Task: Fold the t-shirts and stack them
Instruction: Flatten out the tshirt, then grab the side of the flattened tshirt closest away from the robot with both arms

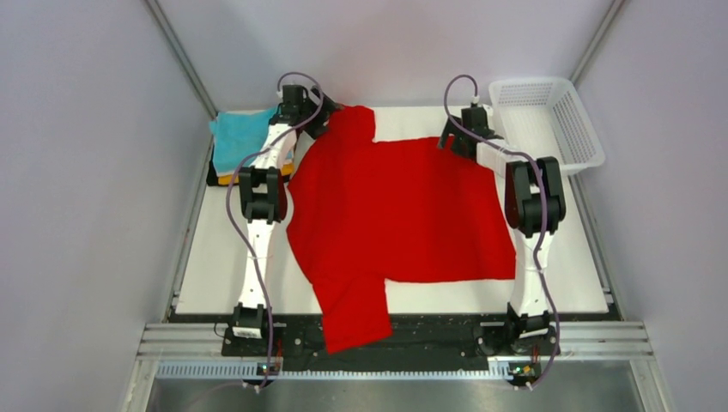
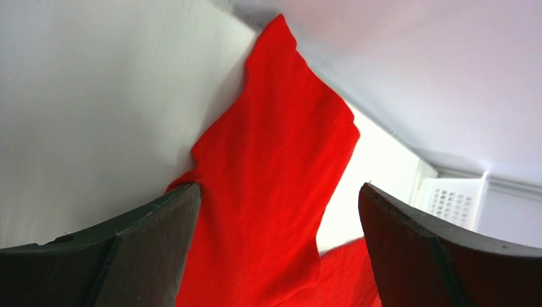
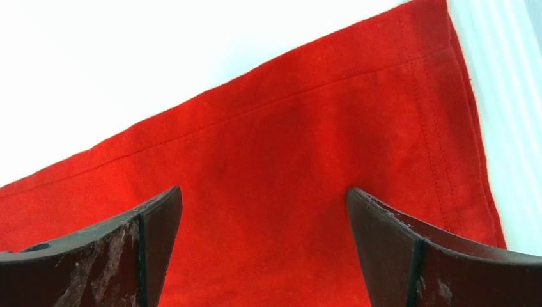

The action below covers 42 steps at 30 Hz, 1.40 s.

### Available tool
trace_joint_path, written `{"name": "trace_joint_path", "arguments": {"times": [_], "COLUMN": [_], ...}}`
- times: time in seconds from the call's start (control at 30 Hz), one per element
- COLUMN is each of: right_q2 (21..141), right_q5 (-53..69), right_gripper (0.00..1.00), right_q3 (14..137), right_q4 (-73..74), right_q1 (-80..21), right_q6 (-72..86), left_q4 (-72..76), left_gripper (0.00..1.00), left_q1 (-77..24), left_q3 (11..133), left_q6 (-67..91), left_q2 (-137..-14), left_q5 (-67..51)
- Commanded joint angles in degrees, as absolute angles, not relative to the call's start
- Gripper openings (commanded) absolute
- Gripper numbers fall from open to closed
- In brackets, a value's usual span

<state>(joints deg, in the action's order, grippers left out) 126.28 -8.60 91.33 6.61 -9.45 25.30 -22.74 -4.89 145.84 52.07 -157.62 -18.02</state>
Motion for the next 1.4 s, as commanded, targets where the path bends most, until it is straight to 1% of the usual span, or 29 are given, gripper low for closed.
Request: {"name": "trace_joint_path", "arguments": {"times": [0.0, 0.17, 0.27, 0.4, 0.6, 0.67, 0.73, 0.8, 0.83, 0.93, 0.97, 1.03, 1.13, 1.27, 1.37], "right_q2": [130.86, 130.07, 127.3, 120.83, 110.39, 106.44, 102.29, 98.0, 94.89, 88.38, 86.29, 82.45, 78.47, 73.77, 71.99], "right_q5": [-4.65, -5.03, -3.24, -0.83, 1.69, 1.04, -1.1, -2.89, -3.55, -5.31, -6.08, -6.88, -8.9, -10.6, -10.46], "right_gripper": [0.99, 0.99, 0.99, 0.99, 0.99, 0.99, 0.99, 0.99, 0.99, 0.99, 0.99, 0.99, 0.99, 0.99, 0.99], "right_q3": [92.77, 94.93, 95.54, 93.0, 89.0, 85.34, 81.2, 77.12, 73.92, 66.74, 64.3, 60.46, 56.33, 50.71, 48.65], "right_q4": [8.83, 8.53, 9.74, 10.14, 15.39, 16.18, 17.11, 18.82, 19.08, 19.77, 19.96, 21.22, 23.65, 23.7, 24.01], "right_q1": [-9.04, -8.95, -9.02, -9.47, -10.61, -11.24, -11.85, -12.21, -12.35, -12.43, -12.47, -12.48, -12.41, -12.43, -12.4], "right_q6": [26.79, 24.4, 22.52, 20.97, 19.31, 18.98, 19.26, 20.94, 22.1, 23.92, 24.18, 24.05, 24.12, 25.88, 25.86], "left_q4": [-13.99, -11.64, -12.42, -17.28, -27.32, -31.66, -34.57, -35.8, -35.93, -35.94, -36.33, -40.64, -51.66, -56.86, -54.45], "left_gripper": [0.99, 0.99, 0.99, 0.99, 0.99, 0.99, 0.99, 0.99, 0.99, 0.99, 0.97, 0.96, 0.95, 0.92, 0.83], "left_q1": [-4.23, -3.28, -3.52, -5.85, -9.9, -12.22, -15.29, -18.61, -20.55, -25.69, -27.57, -31.21, -36.24, -44.58, -52.65], "left_q3": [147.02, 147.55, 146.89, 142.46, 129.94, 124.1, 116.1, 106.62, 99.5, 83.29, 78.38, 71.42, 65.84, 54.19, 44.12], "left_q6": [57.28, 58.51, 56.57, 48.62, 41.02, 38.01, 35.8, 34.96, 35.24, 37.57, 38.72, 41.56, 45.97, 54.46, 65.28], "left_q2": [-162.38, -162.01, -158.53, -148.44, -128.61, -120.68, -112.54, -103.39, -99.37, -88.35, -85.0, -78.61, -70.8, -60.51, -53.92], "left_q5": [-16.33, -16.13, -17.37, -16.35, -10.79, -5.38, 3.66, 8.32, 9.32, 11.04, 12.45, 15.78, 19.72, 17.23, 12.45]}}
